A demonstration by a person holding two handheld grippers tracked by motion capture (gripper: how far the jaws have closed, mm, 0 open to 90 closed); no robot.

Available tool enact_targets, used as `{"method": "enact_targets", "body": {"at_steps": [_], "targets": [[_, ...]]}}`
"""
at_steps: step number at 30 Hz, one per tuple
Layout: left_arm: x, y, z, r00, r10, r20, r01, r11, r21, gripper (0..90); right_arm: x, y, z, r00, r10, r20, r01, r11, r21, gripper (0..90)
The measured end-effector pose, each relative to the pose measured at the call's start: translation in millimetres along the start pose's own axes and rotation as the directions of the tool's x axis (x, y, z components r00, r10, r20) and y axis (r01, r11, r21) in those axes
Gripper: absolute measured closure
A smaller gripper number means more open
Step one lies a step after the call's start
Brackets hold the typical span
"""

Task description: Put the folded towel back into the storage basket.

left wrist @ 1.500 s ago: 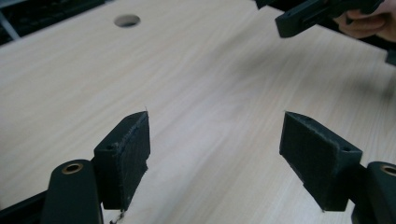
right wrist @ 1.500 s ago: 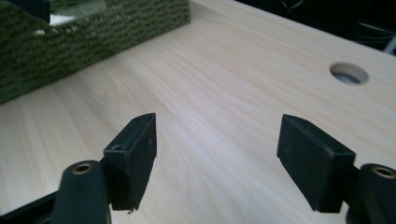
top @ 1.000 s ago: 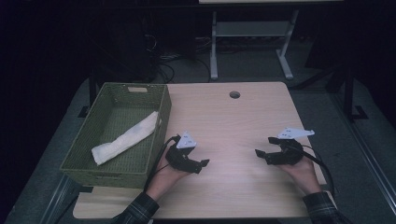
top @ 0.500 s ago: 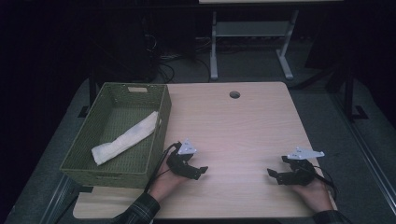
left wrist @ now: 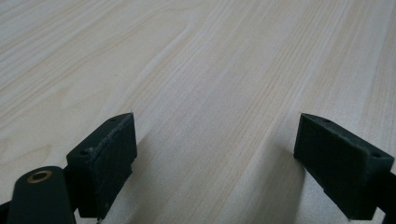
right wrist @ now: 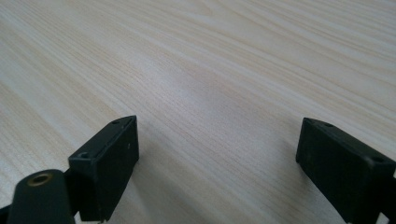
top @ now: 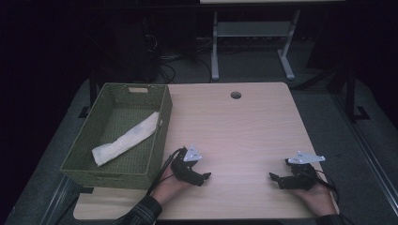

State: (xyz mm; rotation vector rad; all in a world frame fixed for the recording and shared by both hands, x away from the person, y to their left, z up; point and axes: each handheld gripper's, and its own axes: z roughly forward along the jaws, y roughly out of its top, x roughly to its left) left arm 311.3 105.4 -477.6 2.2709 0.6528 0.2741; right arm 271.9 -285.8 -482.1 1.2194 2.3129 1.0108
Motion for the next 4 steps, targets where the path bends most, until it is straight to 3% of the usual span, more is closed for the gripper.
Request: {"method": "enact_targets", "body": {"at_steps": [4], "targets": [[0.0, -0.4, -0.3, 1.0, -0.005, -0.007, 0.005, 1.0, 0.0, 12.1, -0.6, 0.1, 0.7, 0.9999, 0.007, 0.012, -0.007, 1.0, 0.005, 9.3]]}}
